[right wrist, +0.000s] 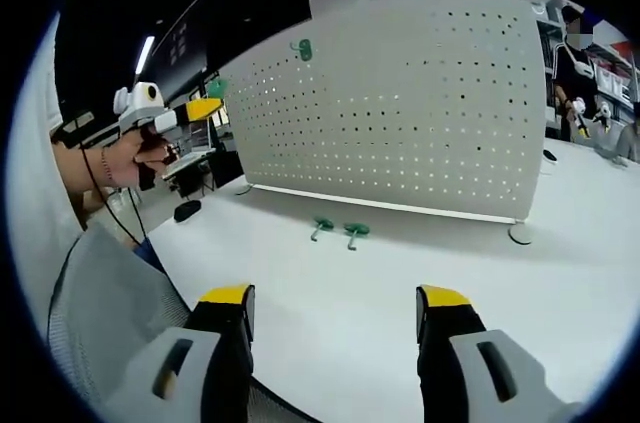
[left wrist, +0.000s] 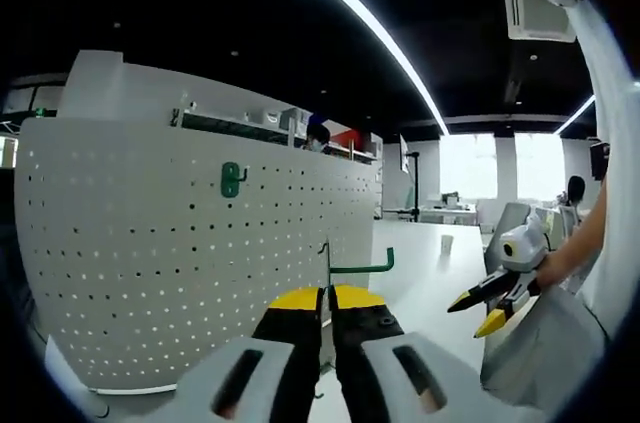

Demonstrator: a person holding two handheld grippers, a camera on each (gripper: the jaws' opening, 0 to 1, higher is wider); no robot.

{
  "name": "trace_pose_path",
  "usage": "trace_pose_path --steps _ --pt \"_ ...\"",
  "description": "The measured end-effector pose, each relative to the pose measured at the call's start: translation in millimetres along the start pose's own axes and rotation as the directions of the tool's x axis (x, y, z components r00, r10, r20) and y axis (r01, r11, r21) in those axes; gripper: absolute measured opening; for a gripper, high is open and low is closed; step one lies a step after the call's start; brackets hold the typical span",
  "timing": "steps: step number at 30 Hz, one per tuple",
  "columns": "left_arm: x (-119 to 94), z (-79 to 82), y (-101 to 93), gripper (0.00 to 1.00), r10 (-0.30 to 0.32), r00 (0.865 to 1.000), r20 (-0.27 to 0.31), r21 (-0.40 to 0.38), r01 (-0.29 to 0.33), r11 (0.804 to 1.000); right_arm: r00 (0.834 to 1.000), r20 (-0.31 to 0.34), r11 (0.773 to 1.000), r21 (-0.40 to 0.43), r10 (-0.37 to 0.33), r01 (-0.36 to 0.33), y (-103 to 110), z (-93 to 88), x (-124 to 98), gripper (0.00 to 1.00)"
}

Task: Insert the hook assembly into the mounting plate slot until the hook locks in place.

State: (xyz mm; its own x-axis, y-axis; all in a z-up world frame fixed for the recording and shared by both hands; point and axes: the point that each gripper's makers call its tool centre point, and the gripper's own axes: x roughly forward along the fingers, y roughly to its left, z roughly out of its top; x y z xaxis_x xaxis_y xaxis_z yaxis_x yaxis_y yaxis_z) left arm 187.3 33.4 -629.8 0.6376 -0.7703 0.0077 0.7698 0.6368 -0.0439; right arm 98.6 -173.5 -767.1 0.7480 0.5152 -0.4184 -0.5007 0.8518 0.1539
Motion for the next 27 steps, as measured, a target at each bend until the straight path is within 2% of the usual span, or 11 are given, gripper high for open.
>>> trace_pose_path --steps 9,13,16,22,27 --pt "0 -2.2 1.3 0.02 0.004 1.0 -0.005 0.004 -0.004 1.0 1.0 0.0 1.0 -0.004 -0.001 0.001 -1 0.9 0 0.63" --pt "0 -3.8 0.2 0.02 0.008 1.0 -0.011 0.004 -0.008 1.0 1.0 0.022 1.0 -0.001 0.006 -0.006 0 6.0 0 0.63" --pt "0 -4.6 -1.6 0.02 0.009 1.0 -0.015 0.006 -0.009 1.0 0.995 0.097 0.999 -0.012 0.035 -0.034 7 21.7 -3 0.64" --pt "0 -4.4 -2.1 0.02 0.014 1.0 -0.017 0.003 -0.014 1.0 0.968 0.237 0.997 -0.023 0.082 -0.079 19 53.2 -10 0.63" --pt "0 -5.7 0.9 0.02 0.018 1.0 -0.017 0.002 -0.018 1.0 0.952 0.284 0.993 -0.04 0.115 -0.108 29 67.1 -13 0.66"
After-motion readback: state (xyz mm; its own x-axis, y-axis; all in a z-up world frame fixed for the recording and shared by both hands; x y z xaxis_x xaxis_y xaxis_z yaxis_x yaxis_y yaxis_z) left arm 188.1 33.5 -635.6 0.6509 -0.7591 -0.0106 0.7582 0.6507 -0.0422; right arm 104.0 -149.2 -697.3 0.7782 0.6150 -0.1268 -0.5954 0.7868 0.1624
